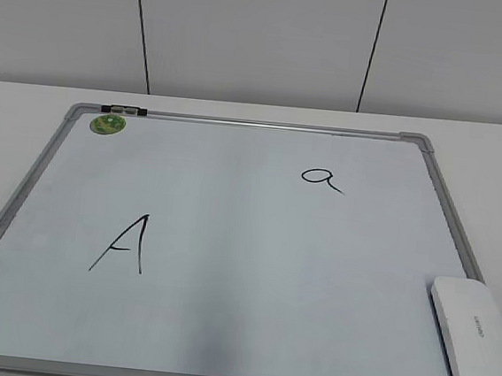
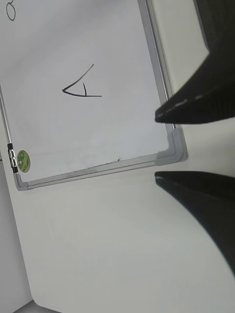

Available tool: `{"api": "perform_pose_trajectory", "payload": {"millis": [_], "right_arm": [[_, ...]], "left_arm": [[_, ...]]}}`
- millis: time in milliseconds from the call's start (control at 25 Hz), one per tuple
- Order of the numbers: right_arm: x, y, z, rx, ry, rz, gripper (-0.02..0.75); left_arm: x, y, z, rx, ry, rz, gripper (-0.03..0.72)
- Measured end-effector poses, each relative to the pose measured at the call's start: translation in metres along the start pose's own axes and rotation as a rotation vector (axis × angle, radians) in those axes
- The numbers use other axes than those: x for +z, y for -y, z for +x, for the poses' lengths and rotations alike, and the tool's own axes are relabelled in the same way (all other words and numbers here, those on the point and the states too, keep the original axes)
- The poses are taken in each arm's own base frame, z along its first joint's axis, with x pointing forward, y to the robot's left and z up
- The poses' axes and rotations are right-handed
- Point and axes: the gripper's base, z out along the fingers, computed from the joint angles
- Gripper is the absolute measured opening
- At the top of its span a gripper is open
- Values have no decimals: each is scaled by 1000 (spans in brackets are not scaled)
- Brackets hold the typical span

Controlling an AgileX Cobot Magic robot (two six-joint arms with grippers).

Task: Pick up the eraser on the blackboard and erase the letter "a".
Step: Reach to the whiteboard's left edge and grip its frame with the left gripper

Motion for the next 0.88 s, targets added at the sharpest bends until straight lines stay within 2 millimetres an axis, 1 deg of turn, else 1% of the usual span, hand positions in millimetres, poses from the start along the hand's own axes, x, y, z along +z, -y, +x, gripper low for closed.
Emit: {"api": "perform_pose_trajectory", "payload": {"millis": [880], "right_arm": [[0, 0, 0, 0, 0, 0, 587]], "left_arm": [[0, 0, 0, 1, -2, -1, 236]]}}
